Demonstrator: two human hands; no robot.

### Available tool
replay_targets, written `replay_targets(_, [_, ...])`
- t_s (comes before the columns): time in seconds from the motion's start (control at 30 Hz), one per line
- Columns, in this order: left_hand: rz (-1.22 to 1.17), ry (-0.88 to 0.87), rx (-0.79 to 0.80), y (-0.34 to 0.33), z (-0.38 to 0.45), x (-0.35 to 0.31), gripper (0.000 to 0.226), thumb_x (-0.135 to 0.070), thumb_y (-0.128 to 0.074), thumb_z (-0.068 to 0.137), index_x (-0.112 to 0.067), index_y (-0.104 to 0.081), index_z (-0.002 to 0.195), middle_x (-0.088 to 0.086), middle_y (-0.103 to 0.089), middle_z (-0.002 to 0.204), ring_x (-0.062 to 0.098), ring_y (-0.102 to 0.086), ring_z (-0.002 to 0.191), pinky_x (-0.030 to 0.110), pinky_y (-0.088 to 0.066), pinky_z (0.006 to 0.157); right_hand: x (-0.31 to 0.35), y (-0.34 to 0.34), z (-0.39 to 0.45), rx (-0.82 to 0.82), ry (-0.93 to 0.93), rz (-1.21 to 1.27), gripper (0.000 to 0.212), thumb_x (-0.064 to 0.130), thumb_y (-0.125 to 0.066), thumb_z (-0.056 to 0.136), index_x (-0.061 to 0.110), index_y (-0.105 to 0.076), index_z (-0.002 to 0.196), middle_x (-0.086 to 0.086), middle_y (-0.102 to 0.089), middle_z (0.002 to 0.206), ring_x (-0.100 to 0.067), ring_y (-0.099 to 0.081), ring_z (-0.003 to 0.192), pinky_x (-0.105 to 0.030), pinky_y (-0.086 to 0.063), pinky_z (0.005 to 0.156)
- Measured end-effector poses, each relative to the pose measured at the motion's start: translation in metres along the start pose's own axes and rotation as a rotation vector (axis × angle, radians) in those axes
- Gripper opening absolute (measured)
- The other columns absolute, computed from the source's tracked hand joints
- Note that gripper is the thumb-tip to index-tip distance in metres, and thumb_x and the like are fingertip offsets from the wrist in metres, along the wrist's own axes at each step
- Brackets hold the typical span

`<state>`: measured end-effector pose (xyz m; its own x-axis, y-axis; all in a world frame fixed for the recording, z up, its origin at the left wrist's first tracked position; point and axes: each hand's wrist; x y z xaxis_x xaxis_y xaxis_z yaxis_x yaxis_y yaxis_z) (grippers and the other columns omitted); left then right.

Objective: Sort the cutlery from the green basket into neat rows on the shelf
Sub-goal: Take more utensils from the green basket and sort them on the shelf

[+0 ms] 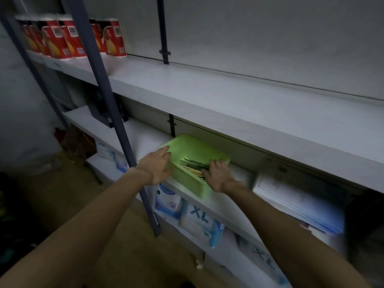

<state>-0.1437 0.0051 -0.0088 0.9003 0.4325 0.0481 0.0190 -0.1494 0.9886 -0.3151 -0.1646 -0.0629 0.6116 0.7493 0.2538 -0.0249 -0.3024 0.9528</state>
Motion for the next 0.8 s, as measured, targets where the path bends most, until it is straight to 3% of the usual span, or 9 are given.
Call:
replay_targets(0.1, [-0.035, 0.023, 0.044, -0.014, 0.039, 0.007, 0.068, -0.048, -0.038, 0.105, -0.011, -0.021, 0.159, 0.009, -0.02, 0.166, 0.028, -0.03, 0.148, 0.035, -0.03, 0.117, 0.011, -0.018, 0.039, -0.044, -0.012, -0.004, 0.053, 0.043, -0.036, 0.105, 0.005, -0.043, 0.142, -0.02, -0.047, 0.142, -0.036, -0.044, 0.13, -0.039, -0.038, 0.105])
replay_targets(0.17, [-0.04, 0.061, -0.011, -0.02, 0.066, 0.007, 0.055, -0.045, -0.042, 0.103, -0.012, -0.039, 0.147, 0.011, -0.05, 0.145, 0.032, -0.053, 0.128, 0.039, -0.044, 0.1, 0.015, -0.032, 0.066, 0.022, -0.048, 0.006, 0.046, 0.045, -0.043, 0.103, 0.009, -0.055, 0.129, -0.016, -0.057, 0.13, -0.033, -0.057, 0.115, -0.037, -0.047, 0.09])
replay_targets(0.23, [-0.05, 0.064, -0.003, -0.02, 0.094, 0.008, 0.045, -0.041, -0.049, 0.1, -0.013, -0.047, 0.135, 0.013, -0.064, 0.124, 0.034, -0.063, 0.109, 0.038, -0.05, 0.087, 0.017, -0.043, 0.09, 0.132, -0.119, 0.031, 0.05, 0.055, -0.045, 0.1, 0.011, -0.062, 0.119, -0.011, -0.064, 0.124, -0.029, -0.062, 0.107, -0.033, -0.049, 0.08])
replay_targets(0.3, [-0.022, -0.02, 0.049, -0.023, 0.127, 0.016, 0.052, -0.039, -0.056, 0.097, -0.015, -0.045, 0.142, 0.012, -0.064, 0.126, 0.032, -0.064, 0.109, 0.037, -0.051, 0.087, 0.017, -0.051, 0.112, 0.244, -0.171, 0.01, 0.057, 0.058, -0.046, 0.099, 0.011, -0.059, 0.129, -0.013, -0.056, 0.138, -0.03, -0.058, 0.117, -0.034, -0.05, 0.084])
replay_targets(0.37, [-0.003, -0.096, 0.146, -0.029, 0.158, 0.027, 0.067, -0.04, -0.062, 0.095, -0.015, -0.036, 0.152, 0.011, -0.058, 0.138, 0.03, -0.06, 0.118, 0.035, -0.049, 0.092, 0.017, -0.055, 0.126, 0.322, -0.221, -0.07, 0.061, 0.047, -0.049, 0.1, 0.008, -0.043, 0.147, -0.018, -0.035, 0.155, -0.034, -0.044, 0.134, -0.041, -0.048, 0.099])
replay_targets(0.43, [-0.017, -0.161, 0.291, -0.037, 0.184, 0.035, 0.082, -0.044, -0.068, 0.091, -0.015, -0.029, 0.157, 0.011, -0.047, 0.15, 0.031, -0.054, 0.128, 0.035, -0.047, 0.098, 0.019, -0.06, 0.129, 0.371, -0.298, -0.122, 0.063, 0.033, -0.048, 0.103, 0.005, -0.027, 0.155, -0.024, -0.017, 0.162, -0.038, -0.032, 0.143, -0.044, -0.041, 0.107])
replay_targets(0.5, [-0.018, -0.224, 0.411, -0.047, 0.204, 0.039, 0.089, -0.044, -0.075, 0.087, -0.016, -0.029, 0.157, 0.01, -0.04, 0.156, 0.031, -0.05, 0.133, 0.036, -0.047, 0.102, 0.022, -0.07, 0.134, 0.361, -0.344, -0.158, 0.063, 0.03, -0.045, 0.104, 0.004, -0.021, 0.156, -0.027, -0.01, 0.163, -0.04, -0.03, 0.143, -0.045, -0.041, 0.106])
replay_targets(0.6, [0.012, -0.32, 0.47, -0.062, 0.23, 0.036, 0.089, -0.043, -0.078, 0.083, -0.019, -0.033, 0.156, 0.007, -0.041, 0.156, 0.029, -0.05, 0.132, 0.038, -0.048, 0.104, 0.024, -0.081, 0.146, 0.308, -0.438, -0.156, 0.069, 0.039, -0.056, 0.098, 0.008, -0.027, 0.152, -0.026, -0.019, 0.158, -0.039, -0.041, 0.135, -0.044, -0.048, 0.098])
replay_targets(0.8, [0.263, -0.535, 0.389, -0.096, 0.254, 0.041, 0.058, -0.049, -0.067, 0.086, -0.02, -0.056, 0.134, 0.006, -0.06, 0.134, 0.027, -0.059, 0.119, 0.036, -0.05, 0.097, 0.026, -0.081, 0.154, 0.241, -0.523, -0.034, 0.075, 0.034, -0.074, 0.084, 0.013, -0.036, 0.145, -0.015, -0.041, 0.145, -0.035, -0.049, 0.127, -0.044, -0.049, 0.101])
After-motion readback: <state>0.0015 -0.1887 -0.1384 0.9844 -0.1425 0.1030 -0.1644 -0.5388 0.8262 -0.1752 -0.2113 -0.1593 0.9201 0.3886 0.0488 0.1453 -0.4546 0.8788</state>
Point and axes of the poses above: each hand's wrist, its own z-axis towards the middle knuckle, its own y-axis out of the back of the hand, x = y × z
